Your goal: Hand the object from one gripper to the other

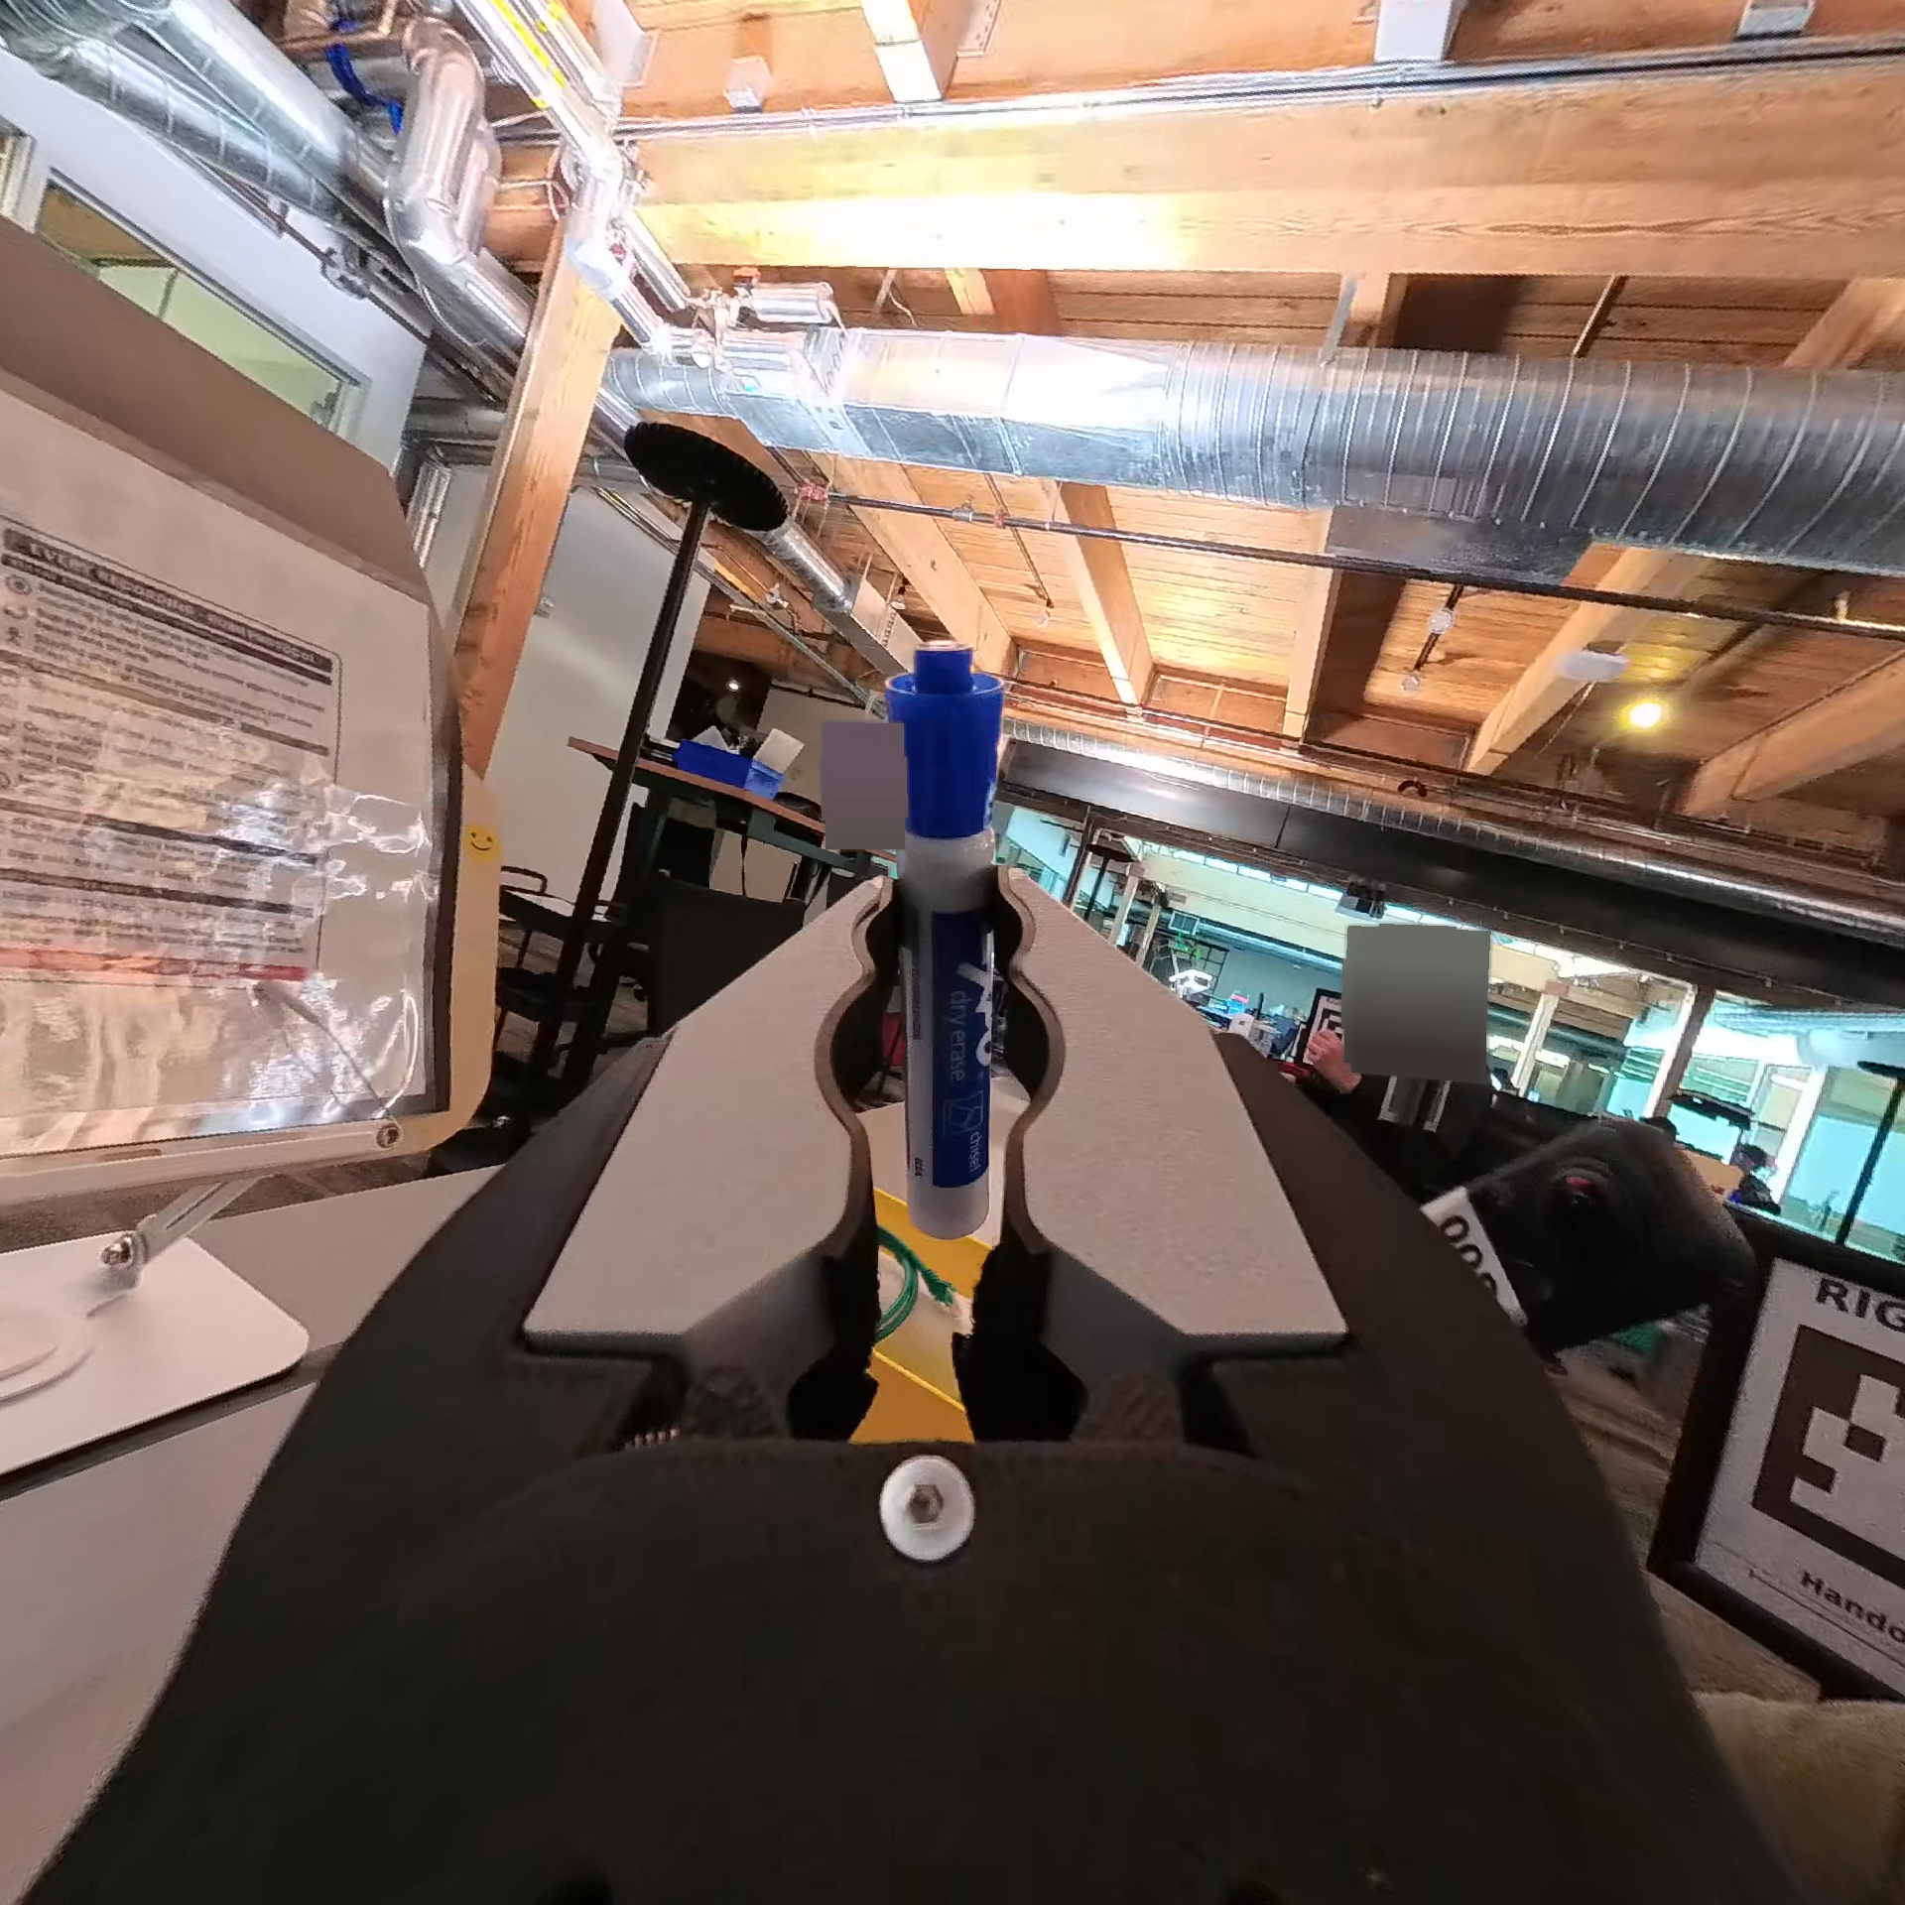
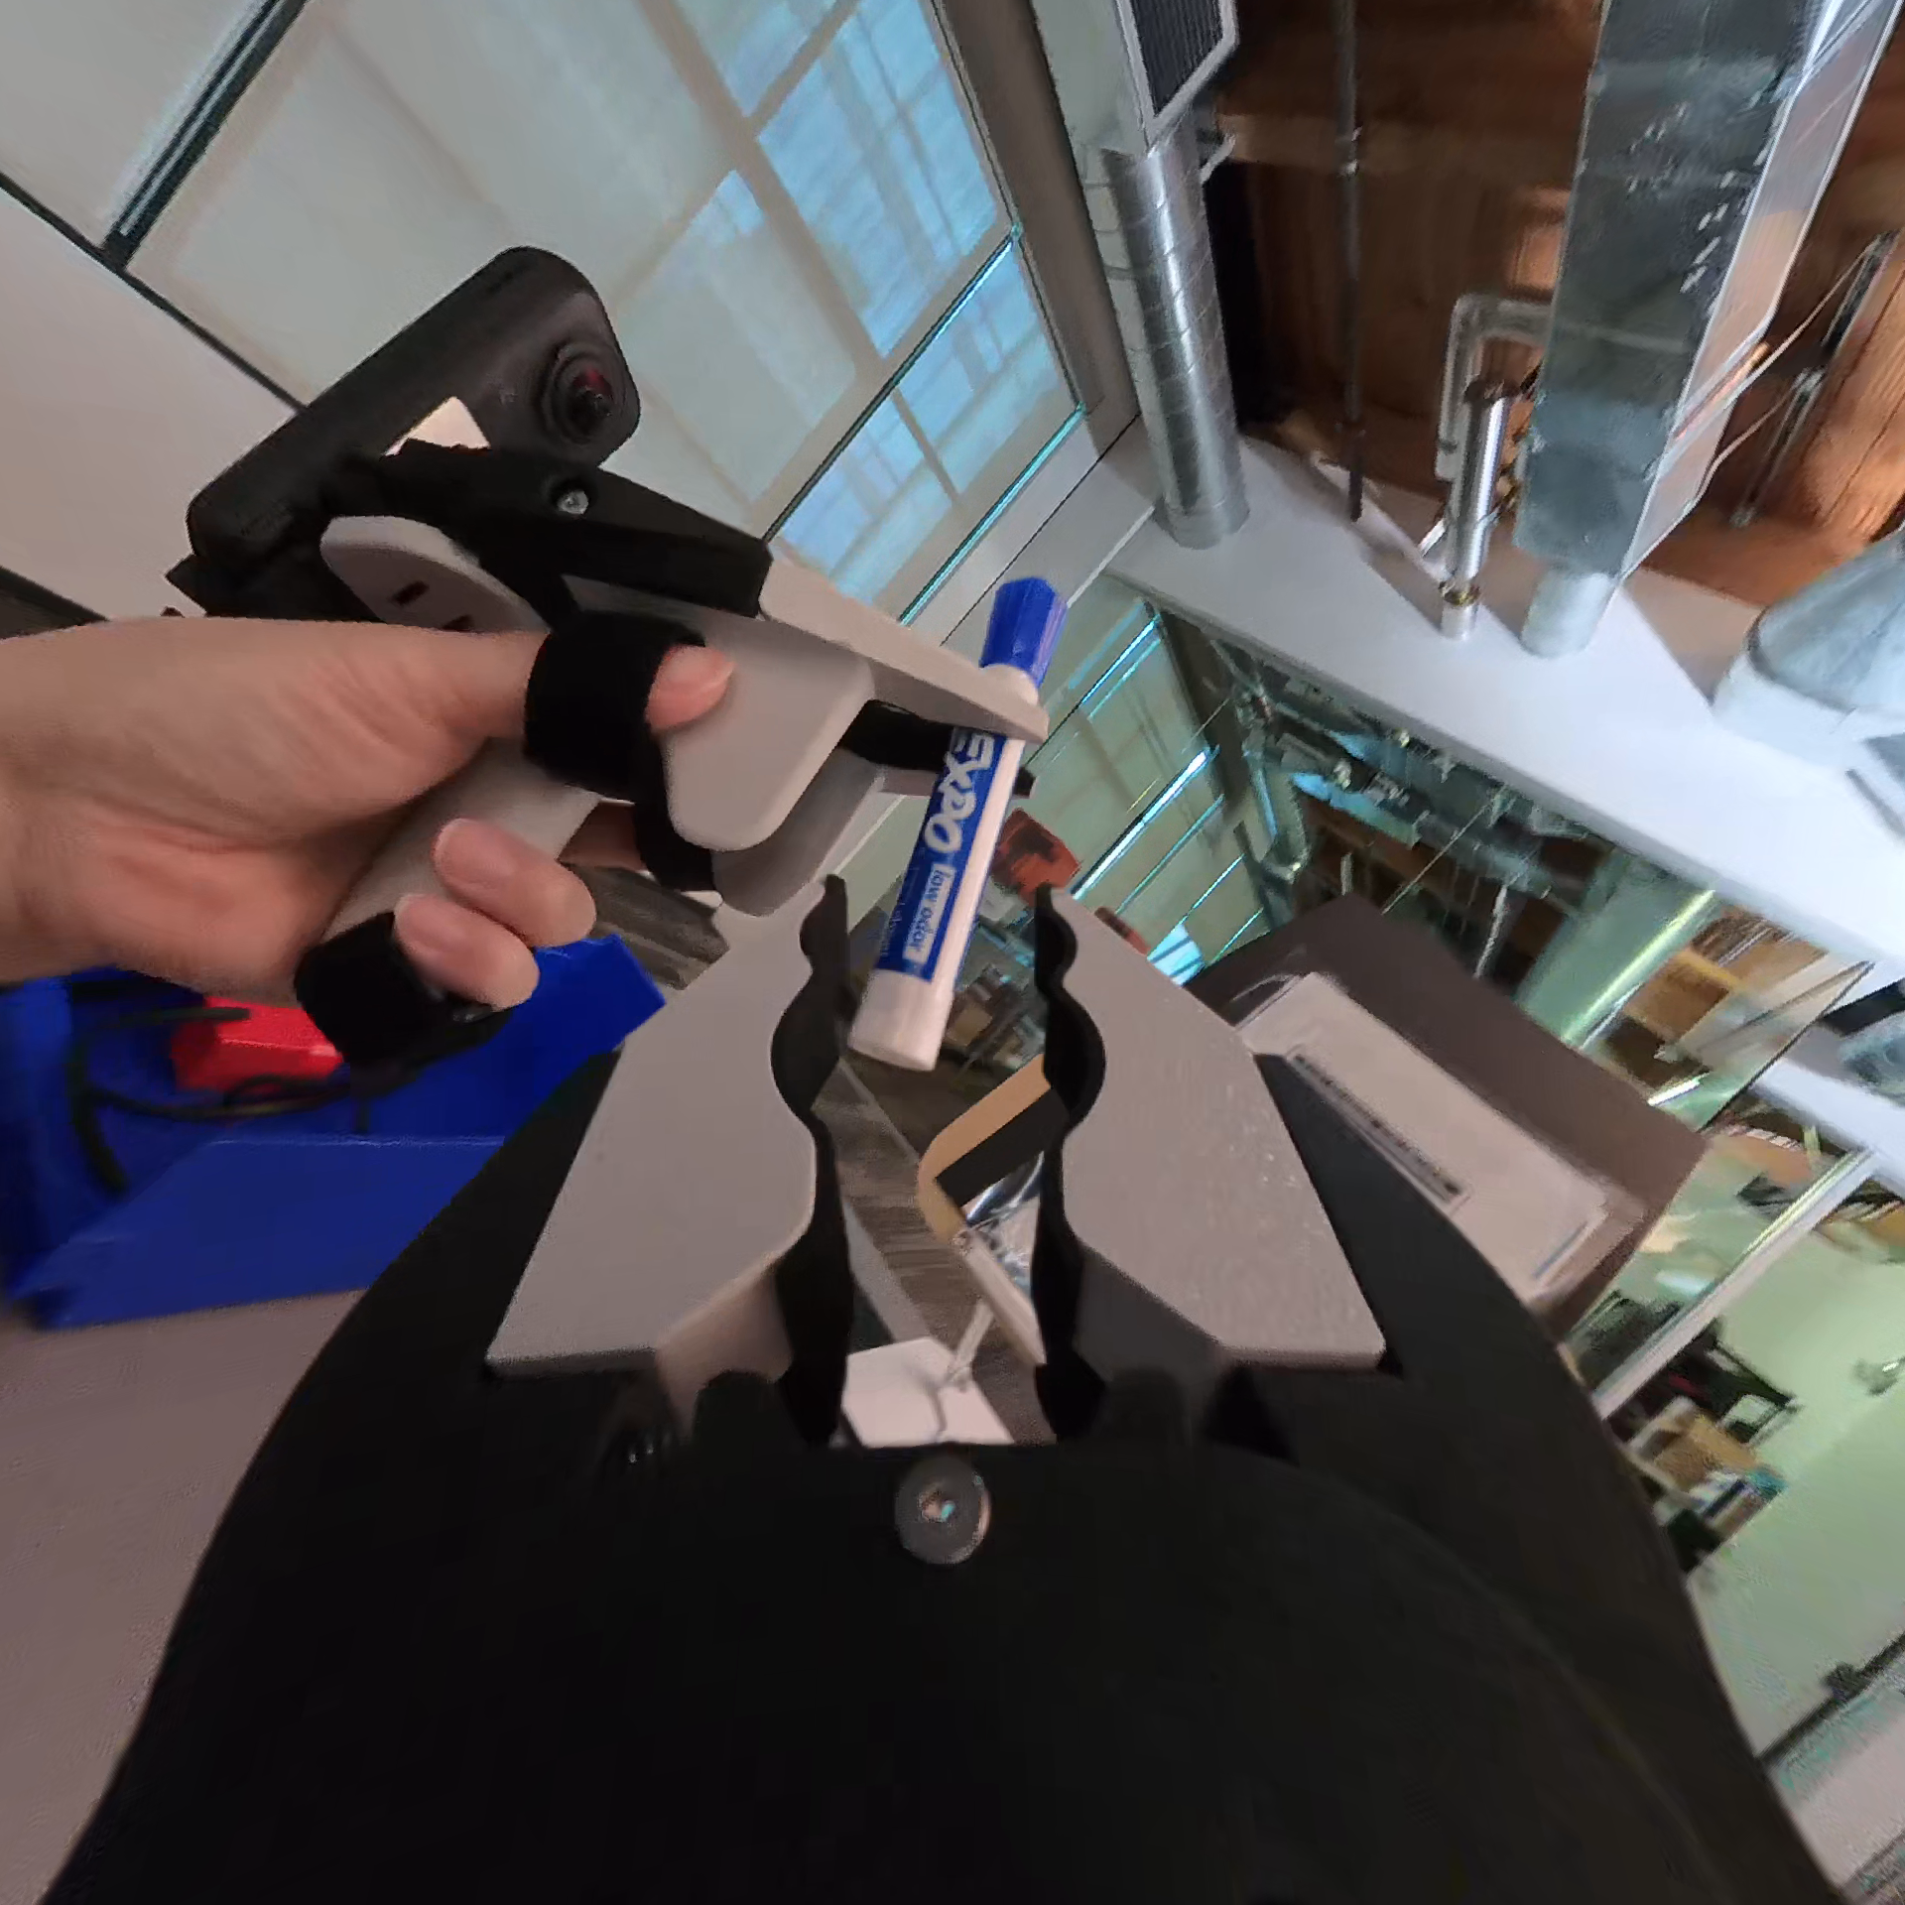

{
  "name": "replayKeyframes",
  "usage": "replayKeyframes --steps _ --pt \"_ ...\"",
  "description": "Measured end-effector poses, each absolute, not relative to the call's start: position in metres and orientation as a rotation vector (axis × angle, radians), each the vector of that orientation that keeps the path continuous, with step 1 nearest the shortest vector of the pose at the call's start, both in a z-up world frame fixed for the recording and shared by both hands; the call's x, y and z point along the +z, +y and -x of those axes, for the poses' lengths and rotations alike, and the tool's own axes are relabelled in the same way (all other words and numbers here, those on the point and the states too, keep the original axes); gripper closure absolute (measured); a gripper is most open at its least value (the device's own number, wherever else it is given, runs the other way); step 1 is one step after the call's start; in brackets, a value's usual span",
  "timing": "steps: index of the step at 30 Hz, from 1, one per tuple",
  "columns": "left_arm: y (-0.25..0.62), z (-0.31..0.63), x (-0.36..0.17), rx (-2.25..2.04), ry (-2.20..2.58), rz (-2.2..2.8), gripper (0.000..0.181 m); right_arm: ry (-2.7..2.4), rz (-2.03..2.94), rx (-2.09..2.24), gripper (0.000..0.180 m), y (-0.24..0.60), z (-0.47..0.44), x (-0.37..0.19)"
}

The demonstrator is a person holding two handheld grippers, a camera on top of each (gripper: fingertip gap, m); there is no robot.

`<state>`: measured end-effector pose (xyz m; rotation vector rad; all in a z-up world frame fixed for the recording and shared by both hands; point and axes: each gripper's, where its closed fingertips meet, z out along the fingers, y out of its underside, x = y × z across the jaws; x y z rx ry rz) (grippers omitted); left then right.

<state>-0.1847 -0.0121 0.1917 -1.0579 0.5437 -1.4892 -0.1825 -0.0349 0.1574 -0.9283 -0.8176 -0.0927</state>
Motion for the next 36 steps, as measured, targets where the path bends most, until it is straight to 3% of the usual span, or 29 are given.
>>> replayKeyframes --steps 1,6,13,18,22,25,36 --pt "-0.014 0.182 0.191 -1.495 0.547 1.055 0.161 -0.813 0.958 -0.077 0.147 -0.031 0.182 0.155" --pt "-0.022 0.170 0.185 -1.484 0.588 1.065 0.166 -0.775 1.062 -0.058 0.158 -0.017 0.173 0.146" --pt "-0.037 0.176 0.201 -1.364 0.744 0.927 0.108 -0.696 1.164 0.115 0.162 -0.012 0.141 0.160" --pt "-0.038 0.180 0.197 -0.670 0.928 0.753 0.087 -0.491 1.240 1.005 0.162 -0.021 0.122 0.176" --pt "-0.033 0.164 0.182 -0.318 1.006 0.740 0.040 -0.398 1.188 1.531 0.162 -0.024 0.120 0.177" --pt "-0.034 0.148 0.167 -0.223 1.074 0.731 0.033 -0.431 1.208 1.704 0.162 -0.026 0.135 0.165" --pt "-0.026 0.149 0.161 -0.044 1.089 0.678 0.045 -0.581 1.326 1.786 0.163 -0.037 0.165 0.143"
